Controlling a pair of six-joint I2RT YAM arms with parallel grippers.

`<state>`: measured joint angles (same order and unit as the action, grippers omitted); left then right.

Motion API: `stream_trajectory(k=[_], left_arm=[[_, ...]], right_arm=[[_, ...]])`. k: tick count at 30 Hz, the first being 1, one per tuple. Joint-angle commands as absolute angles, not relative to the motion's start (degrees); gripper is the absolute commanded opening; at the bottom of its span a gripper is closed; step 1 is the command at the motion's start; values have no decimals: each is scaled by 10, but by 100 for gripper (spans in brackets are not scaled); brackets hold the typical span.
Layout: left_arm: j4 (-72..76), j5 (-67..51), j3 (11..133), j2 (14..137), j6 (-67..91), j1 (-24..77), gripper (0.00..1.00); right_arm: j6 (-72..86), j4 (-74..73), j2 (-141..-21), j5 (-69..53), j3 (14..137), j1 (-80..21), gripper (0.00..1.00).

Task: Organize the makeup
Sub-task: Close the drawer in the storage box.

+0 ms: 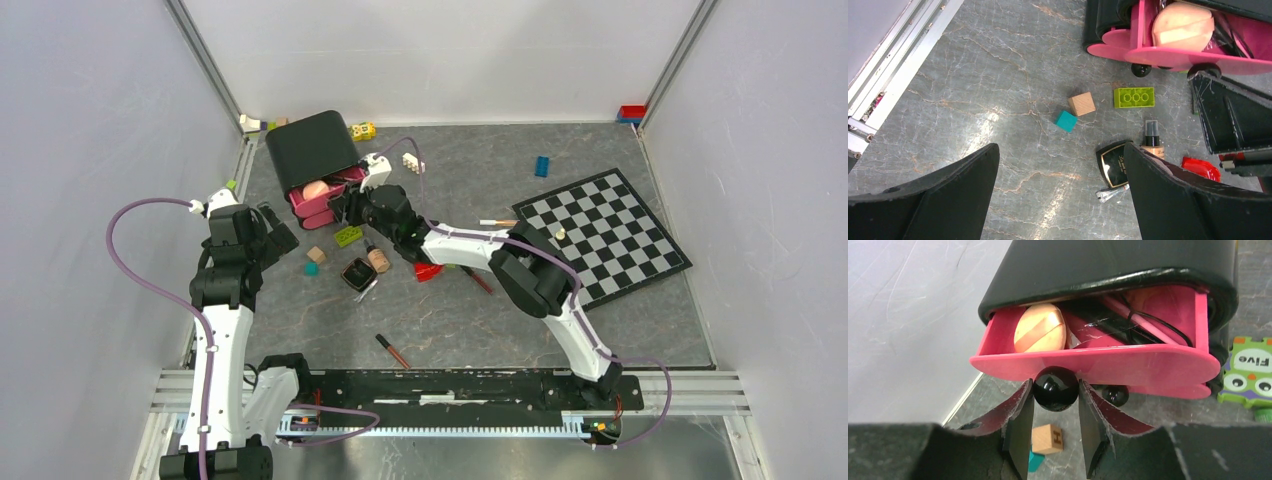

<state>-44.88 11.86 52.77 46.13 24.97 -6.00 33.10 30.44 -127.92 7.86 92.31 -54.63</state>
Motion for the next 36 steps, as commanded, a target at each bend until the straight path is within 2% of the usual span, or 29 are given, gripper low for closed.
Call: stream_trajectory(k=[1, 7, 25, 30, 36], left_arm=[[-432, 117, 531, 454, 240, -61, 100], [-431, 118, 530, 452, 240, -61, 100], [-430, 116, 530, 452, 240, -61, 100], [-431, 116, 530, 452, 240, -61, 100], [-431, 116, 530, 452, 240, -61, 100]], right_arm=[[288, 391, -1300, 80, 989, -540, 42], [262, 412, -1329, 86, 1023, -539, 46], [265, 423, -1388, 88, 1084, -526, 46], [262, 444, -1372, 71, 1066, -518, 47], [251, 494, -1308, 58, 985, -517, 47]])
